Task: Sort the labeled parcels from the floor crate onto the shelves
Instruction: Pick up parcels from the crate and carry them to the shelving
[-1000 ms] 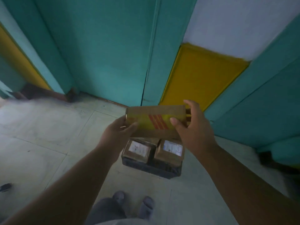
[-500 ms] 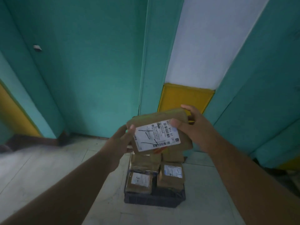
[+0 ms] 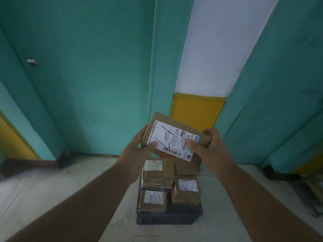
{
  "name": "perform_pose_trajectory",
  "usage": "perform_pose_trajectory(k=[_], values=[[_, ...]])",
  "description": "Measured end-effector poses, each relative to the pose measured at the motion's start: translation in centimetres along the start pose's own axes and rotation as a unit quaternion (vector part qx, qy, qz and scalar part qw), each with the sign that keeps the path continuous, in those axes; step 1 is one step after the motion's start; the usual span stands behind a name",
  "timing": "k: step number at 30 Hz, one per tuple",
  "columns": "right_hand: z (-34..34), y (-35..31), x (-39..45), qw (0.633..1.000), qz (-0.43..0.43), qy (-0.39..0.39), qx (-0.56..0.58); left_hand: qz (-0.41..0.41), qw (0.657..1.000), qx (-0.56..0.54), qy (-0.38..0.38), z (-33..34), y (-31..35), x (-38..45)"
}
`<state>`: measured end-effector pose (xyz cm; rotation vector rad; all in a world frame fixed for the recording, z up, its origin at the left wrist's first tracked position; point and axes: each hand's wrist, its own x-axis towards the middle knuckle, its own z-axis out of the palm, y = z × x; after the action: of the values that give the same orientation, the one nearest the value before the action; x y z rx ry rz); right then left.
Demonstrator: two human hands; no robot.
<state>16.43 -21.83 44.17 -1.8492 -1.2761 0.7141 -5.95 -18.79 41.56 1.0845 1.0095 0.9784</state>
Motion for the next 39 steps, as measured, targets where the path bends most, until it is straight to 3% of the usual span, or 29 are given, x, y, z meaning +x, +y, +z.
perform_pose_trajectory(k=[3,6,10,14,15,17,21,24,28,33,36,39], values=[[-3.0,0.2,0.1,0.999,-0.027,0.027,-0.021,-0.005,0.998,0.05,0.03,1.6,-0.6,0.9],[-7.1,0.8,0.6,0.998,-0.047,0.006,-0.047,-0.026,0.998,0.063,0.018,4.2,-1.5,1.8],[-12.6,2.1,-0.2,0.993,-0.064,-0.014,-0.096,-0.083,0.988,0.024,-0.128,10.5,-2.4,1.8],[-18.0,7.6,-1.6,0.981,-0.029,0.139,-0.13,-0.094,0.988,0.004,-0.124,19.3,-4.7,0.8],[-19.2,9.6,-2.2,0.977,-0.02,0.18,-0.115,-0.094,0.988,-0.021,-0.118,21.7,-5.3,0.6],[-21.9,13.6,-3.4,0.979,0.03,0.192,-0.056,-0.095,0.986,-0.044,-0.129,26.7,-6.1,0.0],[-29.4,19.8,-4.5,0.985,0.064,0.146,0.07,-0.085,0.976,0.068,-0.188,37.2,-8.0,-0.8],[-35.4,22.8,-5.6,0.987,0.049,0.122,0.096,-0.07,0.955,0.184,-0.223,44.8,-8.9,-1.1],[-42.0,27.4,-7.5,0.982,0.059,0.128,0.124,-0.041,0.94,0.201,-0.273,53.4,-9.3,-0.6],[-48.3,32.5,-7.0,0.954,0.129,0.204,0.178,-0.039,0.924,0.199,-0.323,62.5,-10.4,2.9],[-52.3,35.6,-5.7,0.936,0.157,0.254,0.185,0.019,0.927,0.19,-0.324,69.5,-10.6,6.2],[-56.7,38.6,-5.1,0.911,0.163,0.331,0.182,0.085,0.907,0.201,-0.36,77.1,-10.2,8.4]])
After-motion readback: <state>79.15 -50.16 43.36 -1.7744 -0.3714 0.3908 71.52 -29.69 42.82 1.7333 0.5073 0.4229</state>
